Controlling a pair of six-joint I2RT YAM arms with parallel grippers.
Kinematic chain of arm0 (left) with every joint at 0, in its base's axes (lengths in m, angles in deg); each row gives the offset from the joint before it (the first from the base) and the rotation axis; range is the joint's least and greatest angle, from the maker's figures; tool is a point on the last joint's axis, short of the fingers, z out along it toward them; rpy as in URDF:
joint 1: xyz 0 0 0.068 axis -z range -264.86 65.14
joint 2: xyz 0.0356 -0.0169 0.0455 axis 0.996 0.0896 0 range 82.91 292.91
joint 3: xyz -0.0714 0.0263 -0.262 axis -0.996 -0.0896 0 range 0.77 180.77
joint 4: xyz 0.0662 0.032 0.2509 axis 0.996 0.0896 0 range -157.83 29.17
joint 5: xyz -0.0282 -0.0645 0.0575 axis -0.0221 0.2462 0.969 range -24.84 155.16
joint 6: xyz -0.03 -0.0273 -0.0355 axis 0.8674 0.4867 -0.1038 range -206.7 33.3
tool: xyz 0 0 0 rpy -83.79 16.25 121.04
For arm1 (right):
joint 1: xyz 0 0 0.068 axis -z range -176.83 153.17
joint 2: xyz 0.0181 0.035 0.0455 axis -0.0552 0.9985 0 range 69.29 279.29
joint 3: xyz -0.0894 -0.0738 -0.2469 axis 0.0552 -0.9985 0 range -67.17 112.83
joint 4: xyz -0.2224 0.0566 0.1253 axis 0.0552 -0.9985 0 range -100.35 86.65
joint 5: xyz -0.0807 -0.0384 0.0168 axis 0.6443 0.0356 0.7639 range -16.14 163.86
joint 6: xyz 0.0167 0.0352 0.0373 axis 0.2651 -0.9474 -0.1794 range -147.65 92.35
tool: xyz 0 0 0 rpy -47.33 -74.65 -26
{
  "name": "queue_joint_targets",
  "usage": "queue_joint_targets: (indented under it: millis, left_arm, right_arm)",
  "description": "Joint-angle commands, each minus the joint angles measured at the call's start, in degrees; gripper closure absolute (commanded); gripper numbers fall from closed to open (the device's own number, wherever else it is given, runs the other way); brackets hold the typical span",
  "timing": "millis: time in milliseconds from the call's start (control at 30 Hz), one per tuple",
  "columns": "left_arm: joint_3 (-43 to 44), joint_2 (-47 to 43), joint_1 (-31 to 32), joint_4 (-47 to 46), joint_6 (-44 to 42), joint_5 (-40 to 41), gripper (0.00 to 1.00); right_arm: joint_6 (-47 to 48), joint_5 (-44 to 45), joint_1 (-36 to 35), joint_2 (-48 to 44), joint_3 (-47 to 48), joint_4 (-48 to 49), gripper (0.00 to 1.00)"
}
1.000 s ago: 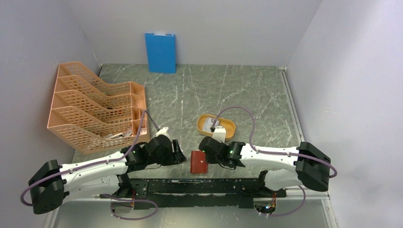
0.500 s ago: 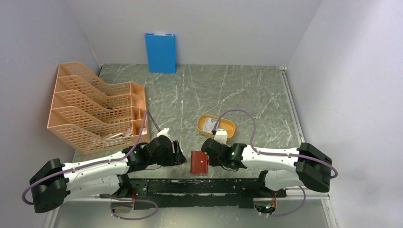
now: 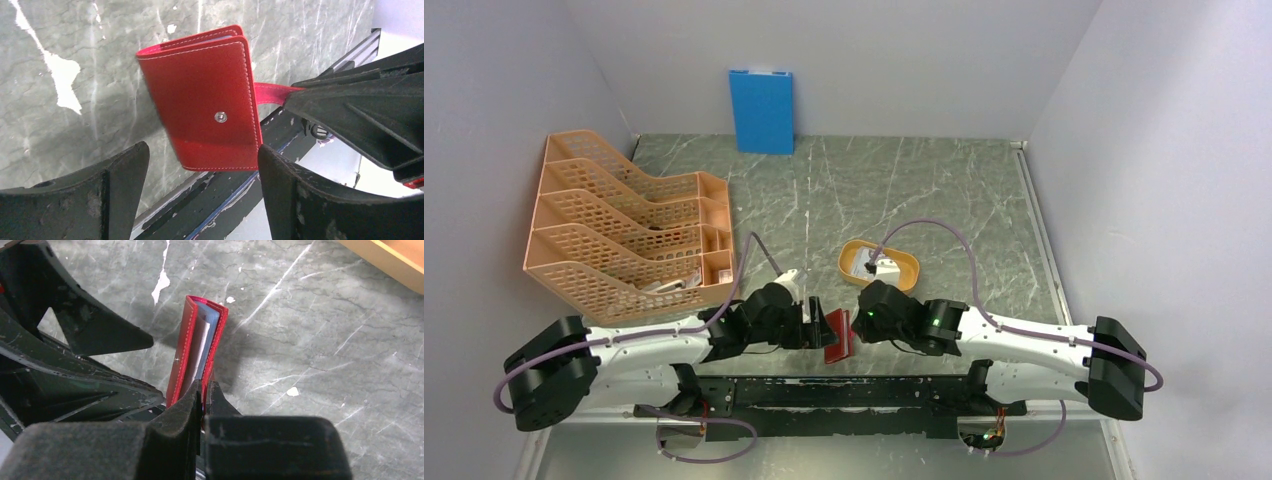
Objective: Put the credit cards into the card holder
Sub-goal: Open the card holder at the center of the board.
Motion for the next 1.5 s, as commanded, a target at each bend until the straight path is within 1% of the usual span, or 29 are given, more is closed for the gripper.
queue_joint_targets:
  millis: [0, 267, 433, 633, 667, 833, 933, 1200, 1433, 1467]
  left_arm:
    - [1.2, 2.5, -0.4, -6.6, -0.6, -2.6, 0.16]
    - [2.4, 5.5, -0.3, -7.5, -1.0, -2.7, 0.16]
    - [2.1, 3.0, -0.4, -6.9, -0.5, -1.4, 0.16]
    - [3.3, 1.0, -0.3, -2.8, -1.9, 1.1, 0.16]
    - [3.4, 1.1, -0.3, -2.5, -2.0, 1.3, 0.16]
    - [3.1, 2.5, -0.4, -0.9, -2.1, 2.6, 0.24]
    - [3.4, 3.5, -0.4, 0.8, -2.7, 3.5, 0.26]
    - [3.8, 4.2, -0.3, 1.4, -3.8, 3.5, 0.22]
    - [3.7, 3.6, -0.3, 2.3, -4.0, 3.5, 0.23]
    - [3.8, 3.5, -0.2, 2.7, -4.2, 5.0, 0.24]
  right_arm:
    - [2.2, -1.8, 0.2, -1.0, 1.0, 2.3, 1.00]
    - [3.0, -3.2, 0.3, -0.3, 1.2, 3.8, 1.00]
    - [3.4, -3.7, 0.2, -0.6, 1.7, 3.9, 1.00]
    - [3.8, -3.9, 0.3, -0.8, 2.2, 4.2, 1.00]
    - [3.8, -4.0, 0.2, -0.7, 2.1, 4.3, 1.00]
    - [3.5, -4.1, 0.2, -0.7, 1.7, 4.6, 1.00]
    - [3.5, -4.5, 0.2, -1.3, 1.6, 4.8, 1.00]
    - [3.1, -6.0, 0.2, -2.2, 1.5, 6.4, 1.00]
    - [3.0, -5.5, 0.1, -2.4, 1.3, 5.5, 1.00]
    - [2.9, -5.3, 0.1, -2.5, 1.2, 5.4, 1.00]
